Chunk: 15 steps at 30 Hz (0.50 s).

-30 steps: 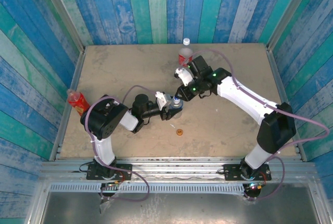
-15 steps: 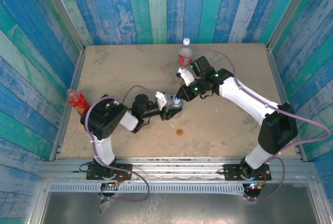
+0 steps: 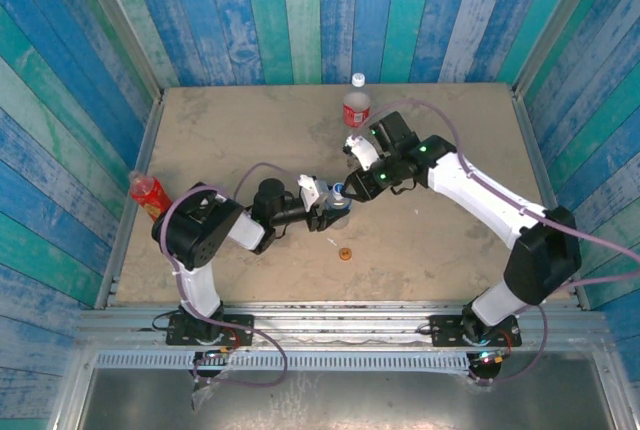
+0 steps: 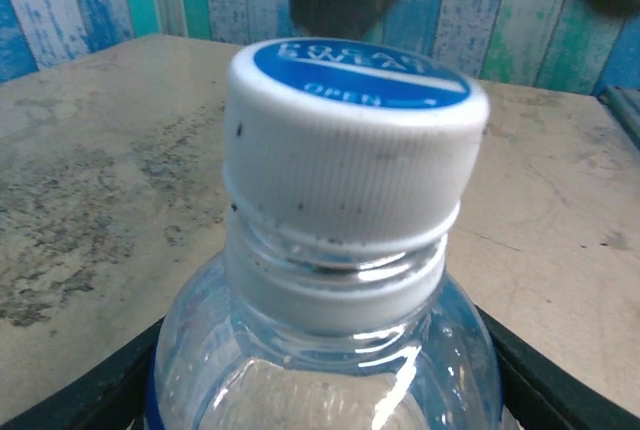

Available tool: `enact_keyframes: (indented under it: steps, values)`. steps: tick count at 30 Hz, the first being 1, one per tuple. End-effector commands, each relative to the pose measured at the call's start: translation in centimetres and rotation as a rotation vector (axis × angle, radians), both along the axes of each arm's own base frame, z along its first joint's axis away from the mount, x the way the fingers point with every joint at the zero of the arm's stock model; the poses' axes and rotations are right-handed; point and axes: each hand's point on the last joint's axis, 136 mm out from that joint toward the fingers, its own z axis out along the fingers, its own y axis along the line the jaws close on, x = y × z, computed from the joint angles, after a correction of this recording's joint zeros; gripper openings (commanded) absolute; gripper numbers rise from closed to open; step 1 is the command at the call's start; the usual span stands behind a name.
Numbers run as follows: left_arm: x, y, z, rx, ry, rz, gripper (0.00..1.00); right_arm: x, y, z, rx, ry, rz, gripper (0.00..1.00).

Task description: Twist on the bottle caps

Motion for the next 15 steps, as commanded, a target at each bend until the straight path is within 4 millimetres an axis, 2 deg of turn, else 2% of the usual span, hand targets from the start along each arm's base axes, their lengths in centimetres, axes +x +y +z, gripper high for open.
enact_keyframes:
  steps: [1,6,9,15]
  values:
    - [-2.3,-0.4,1.6,-0.029,0.069,-0.117,0.66,-1.5,-0.5,3.5,0.02,-0.204,0.192,0.56]
    - [-3.8,-0.9,4.9,-0.052,0.081,-0.231,0.65,-4.9,0.0,6.9,0.144,-0.378,0.437,0.62]
    - [-4.8,-1.2,6.1,-0.023,0.104,-0.314,0.65,-5.2,0.1,8.4,0.18,-0.471,0.484,0.64]
    - [-6.5,-1.0,8.6,-0.001,0.073,-0.415,0.65,-5.9,0.6,9.1,0.223,-0.46,0.558,0.65]
